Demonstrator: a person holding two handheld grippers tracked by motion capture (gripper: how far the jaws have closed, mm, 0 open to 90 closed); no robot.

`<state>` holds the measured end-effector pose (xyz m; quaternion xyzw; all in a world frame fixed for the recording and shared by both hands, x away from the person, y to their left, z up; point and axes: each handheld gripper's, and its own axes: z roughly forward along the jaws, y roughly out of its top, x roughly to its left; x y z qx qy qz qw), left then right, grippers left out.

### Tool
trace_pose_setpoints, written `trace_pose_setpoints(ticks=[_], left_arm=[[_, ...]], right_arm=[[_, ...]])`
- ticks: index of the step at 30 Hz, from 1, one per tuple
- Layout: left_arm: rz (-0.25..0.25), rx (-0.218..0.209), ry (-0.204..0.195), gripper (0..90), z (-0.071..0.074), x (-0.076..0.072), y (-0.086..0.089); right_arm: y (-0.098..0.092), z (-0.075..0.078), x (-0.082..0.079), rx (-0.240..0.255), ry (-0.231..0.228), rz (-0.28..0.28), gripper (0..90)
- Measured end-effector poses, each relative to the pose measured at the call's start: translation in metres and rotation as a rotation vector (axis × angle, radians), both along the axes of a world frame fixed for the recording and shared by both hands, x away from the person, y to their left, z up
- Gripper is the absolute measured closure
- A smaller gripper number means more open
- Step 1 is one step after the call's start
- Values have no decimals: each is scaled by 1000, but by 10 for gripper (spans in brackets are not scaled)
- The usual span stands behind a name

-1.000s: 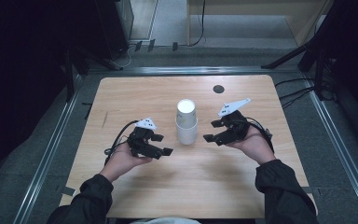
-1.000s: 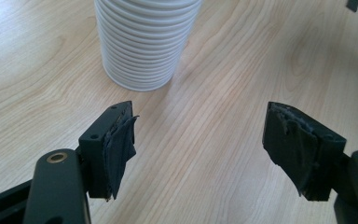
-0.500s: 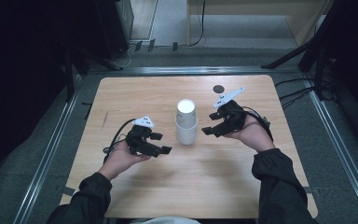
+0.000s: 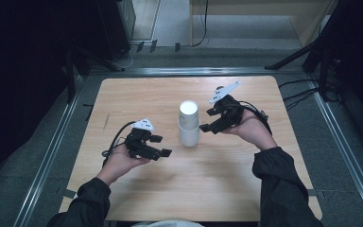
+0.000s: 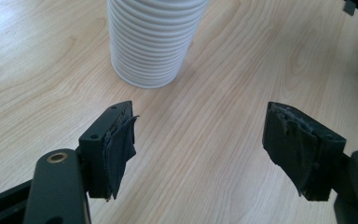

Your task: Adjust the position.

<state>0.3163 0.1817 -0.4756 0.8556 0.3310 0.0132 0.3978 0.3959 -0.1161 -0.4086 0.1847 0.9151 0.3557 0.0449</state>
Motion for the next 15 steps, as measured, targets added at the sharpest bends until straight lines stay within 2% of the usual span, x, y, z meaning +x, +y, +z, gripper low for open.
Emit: trace_pose_setpoints(ticks=[10,15], left_arm=[[29,-12,17,254,0,-11,10],[28,-1,19,254,-2,-17,13]], right_arm=[[29,10,12,-19,-25,54,255],[38,12,13,-22,-35,70,254]])
